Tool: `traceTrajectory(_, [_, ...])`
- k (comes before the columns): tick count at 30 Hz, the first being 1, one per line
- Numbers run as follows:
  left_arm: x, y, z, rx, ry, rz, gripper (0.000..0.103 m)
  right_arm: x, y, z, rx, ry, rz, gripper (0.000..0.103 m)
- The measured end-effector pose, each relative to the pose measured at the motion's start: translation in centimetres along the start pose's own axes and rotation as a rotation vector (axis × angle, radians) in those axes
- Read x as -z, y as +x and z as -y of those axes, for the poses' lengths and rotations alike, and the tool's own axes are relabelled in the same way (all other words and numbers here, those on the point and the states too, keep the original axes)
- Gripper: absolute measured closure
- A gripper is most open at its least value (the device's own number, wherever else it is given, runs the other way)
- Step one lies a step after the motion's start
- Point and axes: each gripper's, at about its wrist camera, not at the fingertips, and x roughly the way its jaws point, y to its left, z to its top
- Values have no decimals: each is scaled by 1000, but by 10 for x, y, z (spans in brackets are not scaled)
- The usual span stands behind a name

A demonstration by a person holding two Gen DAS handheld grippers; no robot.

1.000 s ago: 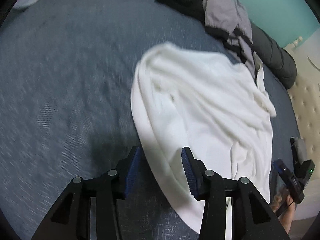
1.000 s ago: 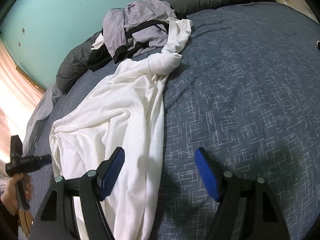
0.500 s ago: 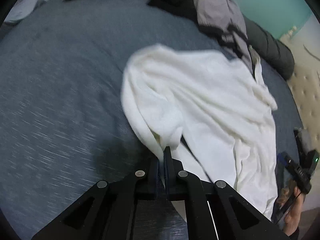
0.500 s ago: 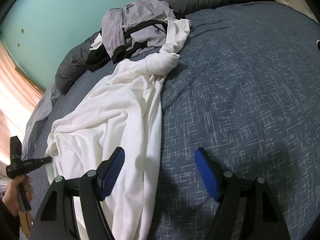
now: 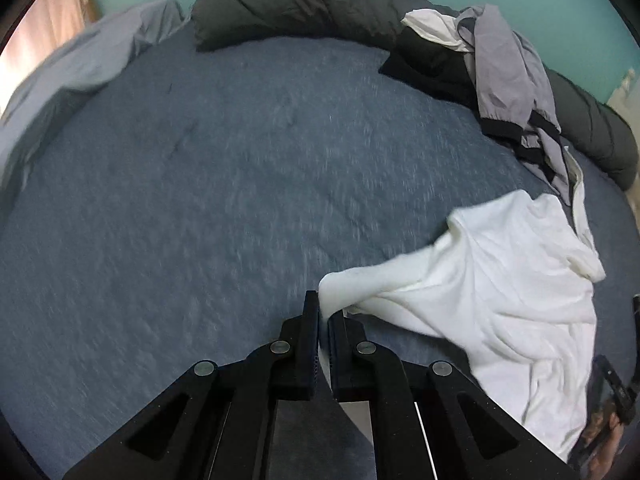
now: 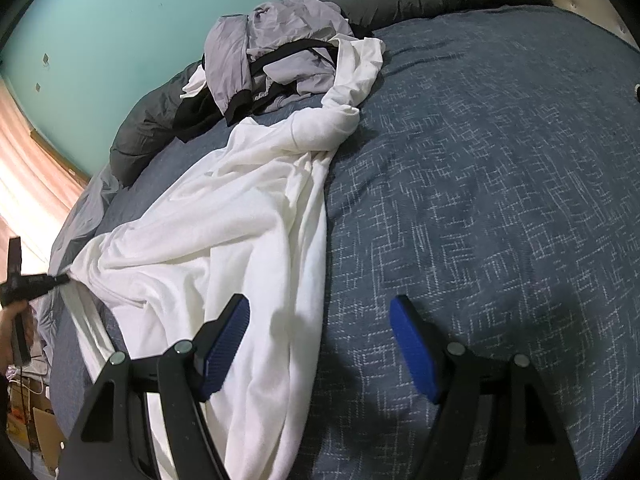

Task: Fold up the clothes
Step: 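Drag the white shirt hem across the bed with the left gripper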

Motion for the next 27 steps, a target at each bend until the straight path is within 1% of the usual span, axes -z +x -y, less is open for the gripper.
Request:
traceTrajectory(2, [-13, -2, 2, -12, 20, 20, 96, 0, 1, 0, 1, 0, -2, 29])
traceTrajectory(3, [-17, 1, 3, -9, 32, 14, 96, 0, 2, 1, 2, 0, -4, 29])
traceTrajectory(5, [-17, 15, 7, 12, 57, -37, 95, 0, 3, 1, 1, -1, -9, 29])
traceTrajectory(6, [-12, 19, 8, -5, 63, -51, 89, 0, 4, 1, 0, -1, -11, 29])
traceTrajectory(7, [-6, 22, 7, -10, 59, -64, 81, 0, 4, 1, -1, -1, -12, 29])
traceTrajectory(9, [9, 29, 3, 13, 24, -86, 73, 0, 3, 0, -3, -4, -9, 29])
traceTrajectory(11, [24, 36, -1, 37, -12, -108, 71, 0, 2, 0, -3, -4, -7, 29])
traceTrajectory(12, [32, 38, -3, 48, -25, -117, 68, 0, 2, 0, -4, -3, -7, 29])
traceTrajectory(13, [41, 39, -4, 60, -33, -123, 60, 0, 2, 0, -5, -1, -7, 29])
traceTrajectory(15, [59, 43, -6, 94, -59, -137, 52, 0, 2, -1, -9, 0, -8, 29])
traceTrajectory(17, [73, 46, -9, 140, -91, -159, 51, 1, 2, -3, -10, -5, -8, 29])
traceTrajectory(21, [96, 51, -2, 212, -130, -166, 51, 2, 2, -6, -14, -13, -11, 29])
traceTrajectory(24, [104, 54, 9, 225, -110, -166, 52, 3, 3, -7, -14, -15, -15, 29])
traceTrajectory(26, [106, 53, 15, 204, -71, -169, 65, 2, 3, -6, -13, -14, -16, 29])
traceTrajectory(27, [106, 54, 18, 192, -54, -170, 79, 2, 3, -6, -12, -13, -15, 29])
